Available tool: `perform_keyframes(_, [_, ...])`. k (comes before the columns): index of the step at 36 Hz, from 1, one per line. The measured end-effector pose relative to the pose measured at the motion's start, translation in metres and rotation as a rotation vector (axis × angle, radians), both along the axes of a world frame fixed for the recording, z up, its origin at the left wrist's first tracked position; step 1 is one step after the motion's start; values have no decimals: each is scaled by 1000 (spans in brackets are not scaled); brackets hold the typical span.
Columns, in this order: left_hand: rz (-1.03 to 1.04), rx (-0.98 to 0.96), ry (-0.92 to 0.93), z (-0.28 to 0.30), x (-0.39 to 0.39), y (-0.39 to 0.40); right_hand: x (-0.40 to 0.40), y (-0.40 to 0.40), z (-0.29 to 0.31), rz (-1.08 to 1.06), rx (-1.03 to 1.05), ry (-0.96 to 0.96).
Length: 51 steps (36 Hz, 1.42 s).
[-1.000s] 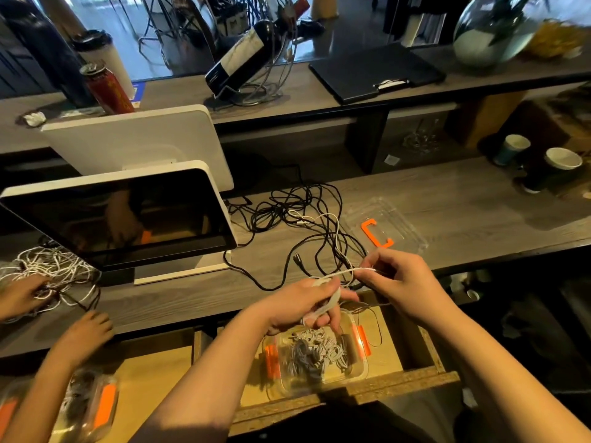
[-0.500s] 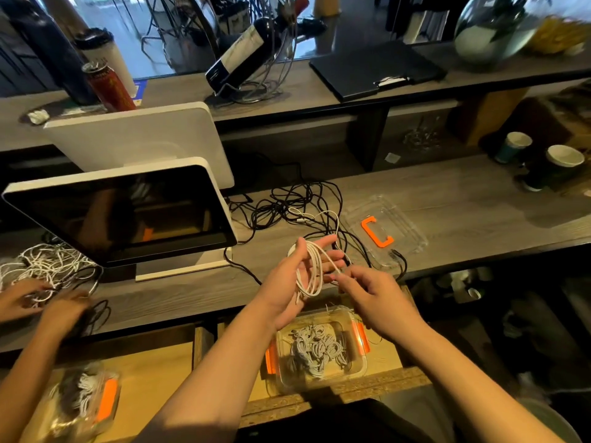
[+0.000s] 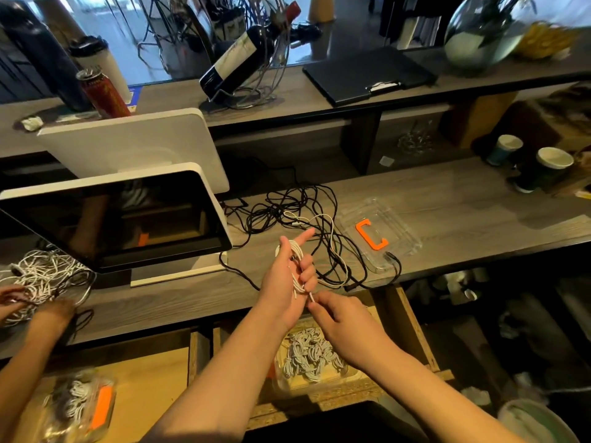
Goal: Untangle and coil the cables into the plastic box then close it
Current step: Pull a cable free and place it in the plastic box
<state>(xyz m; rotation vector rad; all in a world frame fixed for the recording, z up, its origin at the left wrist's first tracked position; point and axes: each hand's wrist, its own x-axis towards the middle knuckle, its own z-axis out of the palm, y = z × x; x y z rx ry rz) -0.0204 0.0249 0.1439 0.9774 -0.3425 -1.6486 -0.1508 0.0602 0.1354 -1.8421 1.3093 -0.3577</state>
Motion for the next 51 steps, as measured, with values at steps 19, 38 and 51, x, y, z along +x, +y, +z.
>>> perform_keyframes(19, [-631, 48, -497, 10, 1, 8, -11, 0, 40, 166, -327, -6])
perform_keyframes(38, [-1016, -24, -378, 12, 3, 23, -51, -38, 40, -107, -385, -42])
perform_keyframes(51, [-465, -113, -410, 7, -2, 18, -57, -28, 32, -236, -266, -94])
